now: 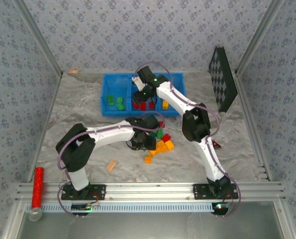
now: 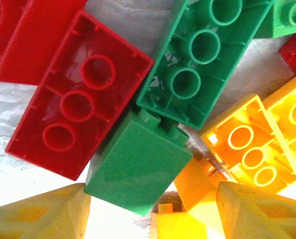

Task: Sort the legos into containers by color
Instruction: Place the lego in the container, then pick up the lego from the center of the table.

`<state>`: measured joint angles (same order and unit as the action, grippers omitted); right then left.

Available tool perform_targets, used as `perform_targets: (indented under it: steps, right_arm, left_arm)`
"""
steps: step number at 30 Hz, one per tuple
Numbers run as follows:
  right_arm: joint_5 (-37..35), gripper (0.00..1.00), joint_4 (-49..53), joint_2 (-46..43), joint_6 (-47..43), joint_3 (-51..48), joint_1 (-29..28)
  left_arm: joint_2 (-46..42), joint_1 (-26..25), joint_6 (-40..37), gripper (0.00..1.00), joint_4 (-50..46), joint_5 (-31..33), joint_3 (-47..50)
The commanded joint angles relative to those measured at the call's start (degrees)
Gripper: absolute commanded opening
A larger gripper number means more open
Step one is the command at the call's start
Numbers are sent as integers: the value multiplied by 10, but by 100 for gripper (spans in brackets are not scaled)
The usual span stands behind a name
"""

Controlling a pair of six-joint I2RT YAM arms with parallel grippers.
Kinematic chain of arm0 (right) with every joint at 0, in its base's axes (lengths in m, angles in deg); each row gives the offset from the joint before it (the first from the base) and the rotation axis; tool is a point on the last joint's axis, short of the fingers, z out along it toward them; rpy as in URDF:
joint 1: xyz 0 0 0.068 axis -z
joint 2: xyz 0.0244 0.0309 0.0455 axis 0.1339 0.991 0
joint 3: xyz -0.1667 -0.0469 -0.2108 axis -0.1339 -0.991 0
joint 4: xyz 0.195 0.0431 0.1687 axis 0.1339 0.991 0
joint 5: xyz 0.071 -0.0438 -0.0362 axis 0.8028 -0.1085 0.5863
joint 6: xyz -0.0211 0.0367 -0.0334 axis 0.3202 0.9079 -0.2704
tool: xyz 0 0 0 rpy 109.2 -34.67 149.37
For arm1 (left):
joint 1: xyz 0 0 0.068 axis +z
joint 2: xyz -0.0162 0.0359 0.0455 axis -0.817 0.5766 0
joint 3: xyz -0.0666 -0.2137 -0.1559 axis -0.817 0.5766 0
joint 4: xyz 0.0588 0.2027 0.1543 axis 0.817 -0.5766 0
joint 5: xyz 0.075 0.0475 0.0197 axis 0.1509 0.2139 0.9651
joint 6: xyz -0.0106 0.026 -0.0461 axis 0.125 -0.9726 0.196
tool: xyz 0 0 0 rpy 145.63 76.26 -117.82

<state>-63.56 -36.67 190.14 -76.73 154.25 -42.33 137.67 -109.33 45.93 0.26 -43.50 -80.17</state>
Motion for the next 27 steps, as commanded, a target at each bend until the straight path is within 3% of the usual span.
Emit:
perform_targets:
  steps: [1, 14, 27]
  right_arm:
    - [15, 55, -2, -23, -14, -14, 4]
    - [27, 54, -12, -135, -11, -55, 18]
    - [11, 61, -55, -309, 32, -279, 72]
  left_arm:
    - [8, -5, 16, 67, -15, 19, -15]
    - [36, 7, 39, 63, -30, 22, -22]
    - [26, 23, 52, 42, -22, 9, 2]
